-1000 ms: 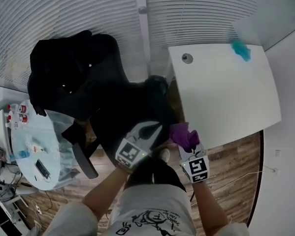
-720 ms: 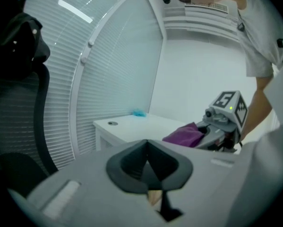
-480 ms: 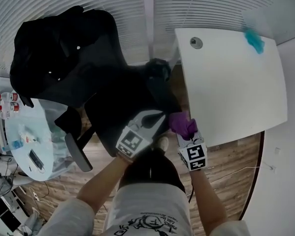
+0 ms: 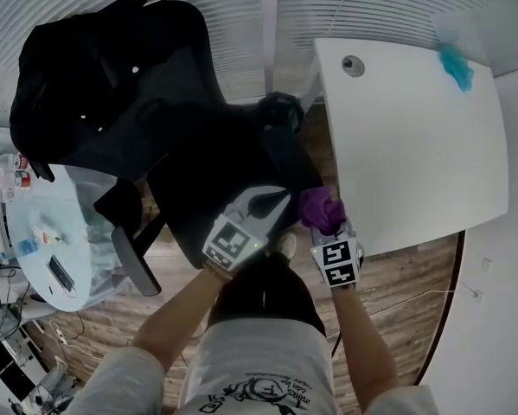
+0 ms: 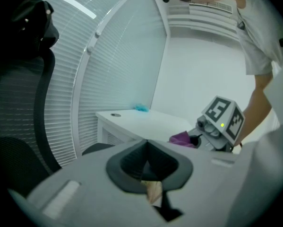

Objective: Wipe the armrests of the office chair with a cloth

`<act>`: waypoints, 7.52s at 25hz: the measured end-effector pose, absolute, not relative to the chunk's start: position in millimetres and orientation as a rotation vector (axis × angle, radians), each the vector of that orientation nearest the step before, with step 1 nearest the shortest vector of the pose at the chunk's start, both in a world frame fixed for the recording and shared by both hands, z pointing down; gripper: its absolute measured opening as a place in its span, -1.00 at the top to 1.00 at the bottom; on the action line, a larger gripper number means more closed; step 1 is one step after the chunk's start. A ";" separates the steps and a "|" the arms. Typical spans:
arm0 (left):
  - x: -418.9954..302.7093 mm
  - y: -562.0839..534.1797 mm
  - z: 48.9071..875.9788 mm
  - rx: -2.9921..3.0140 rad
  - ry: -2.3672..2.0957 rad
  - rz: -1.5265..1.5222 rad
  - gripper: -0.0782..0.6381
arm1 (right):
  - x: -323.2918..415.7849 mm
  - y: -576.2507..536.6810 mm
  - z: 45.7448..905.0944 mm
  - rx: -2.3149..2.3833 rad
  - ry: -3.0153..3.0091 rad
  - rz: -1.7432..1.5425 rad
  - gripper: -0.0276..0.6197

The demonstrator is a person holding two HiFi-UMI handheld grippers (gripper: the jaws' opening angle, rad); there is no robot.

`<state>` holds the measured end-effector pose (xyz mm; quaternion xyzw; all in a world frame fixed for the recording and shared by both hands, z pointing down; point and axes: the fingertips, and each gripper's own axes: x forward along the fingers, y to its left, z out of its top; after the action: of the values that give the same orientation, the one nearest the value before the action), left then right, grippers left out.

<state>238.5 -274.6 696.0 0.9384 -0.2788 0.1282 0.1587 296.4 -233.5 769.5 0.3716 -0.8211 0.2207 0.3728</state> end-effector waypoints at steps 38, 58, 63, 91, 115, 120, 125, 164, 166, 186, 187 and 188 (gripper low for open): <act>188.9 -286.8 696.5 2.649 -0.863 0.374 0.78 | 188.8 -382.0 787.6 0.778 -2.146 0.468 0.82; 205.8 -271.0 691.7 2.662 -0.838 0.392 0.78 | 258.6 -286.6 781.1 0.794 -2.047 0.555 0.82; 211.5 -265.2 691.3 2.662 -0.830 0.388 0.78 | 277.7 -258.1 779.4 0.811 -2.025 0.586 0.82; 183.9 -264.5 699.8 2.625 -0.872 0.387 0.78 | 231.8 -324.6 783.0 0.712 -2.085 0.561 0.82; 180.2 -267.7 697.2 2.611 -0.900 0.381 0.78 | 179.0 -393.5 790.8 0.686 -2.131 0.515 0.82; 186.7 -265.7 694.2 2.617 -0.901 0.384 0.78 | 200.9 -368.8 787.8 0.710 -2.119 0.520 0.82; 194.9 -260.9 690.0 2.623 -0.895 0.386 0.78 | 230.4 -327.0 785.9 0.740 -2.082 0.507 0.82; 233.7 -176.3 420.1 2.819 -0.960 0.084 0.78 | 279.6 -193.3 465.6 1.158 -2.554 0.261 0.82; 234.2 -169.6 393.1 2.841 -0.979 0.050 0.78 | 280.5 -185.4 434.1 1.195 -2.584 0.232 0.82; 210.4 -130.7 313.7 2.800 -1.258 -0.034 0.78 | 256.5 -146.4 340.6 1.038 -2.753 0.110 0.82; 205.9 -128.0 313.8 2.786 -1.289 -0.031 0.78 | 251.2 -144.2 339.7 1.005 -2.766 0.104 0.82; 200.6 -124.9 314.0 2.774 -1.319 -0.030 0.78 | 244.9 -141.4 339.1 0.971 -2.780 0.094 0.82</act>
<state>200.6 -124.9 314.0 0.9026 -0.4290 -0.0097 0.0348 244.9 -141.4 339.1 0.3281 -0.9390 0.0318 0.0976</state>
